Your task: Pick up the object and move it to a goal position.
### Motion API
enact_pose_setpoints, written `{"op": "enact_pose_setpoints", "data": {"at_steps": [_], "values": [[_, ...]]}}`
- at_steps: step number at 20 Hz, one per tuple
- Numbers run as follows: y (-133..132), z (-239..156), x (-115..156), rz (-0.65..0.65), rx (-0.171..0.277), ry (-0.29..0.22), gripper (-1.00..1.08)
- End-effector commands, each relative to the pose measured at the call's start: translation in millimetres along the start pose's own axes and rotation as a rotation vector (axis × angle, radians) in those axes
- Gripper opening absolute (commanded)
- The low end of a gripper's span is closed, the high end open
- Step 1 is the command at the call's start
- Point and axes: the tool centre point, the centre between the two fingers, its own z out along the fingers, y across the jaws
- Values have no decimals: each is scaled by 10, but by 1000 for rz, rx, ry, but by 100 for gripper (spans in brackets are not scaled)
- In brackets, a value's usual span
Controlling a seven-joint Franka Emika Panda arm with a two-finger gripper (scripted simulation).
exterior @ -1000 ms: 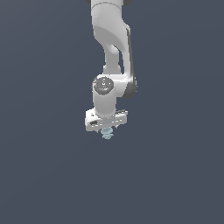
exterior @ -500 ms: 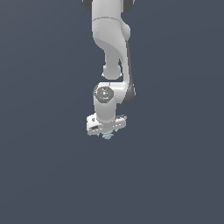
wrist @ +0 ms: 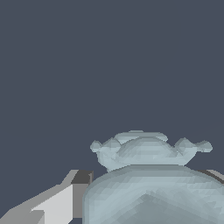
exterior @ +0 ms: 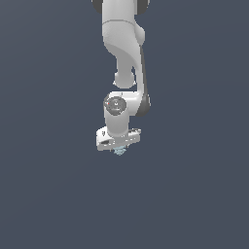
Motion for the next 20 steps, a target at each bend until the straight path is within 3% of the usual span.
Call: {"op": "enact_pose_setpoints", "data": {"at_steps": [1, 10, 20], "values": [[-2, 12, -7, 0, 1, -2, -100], [249, -160, -43, -1, 0, 0, -100], [1134, -720, -174, -1, 1, -1, -100]]}}
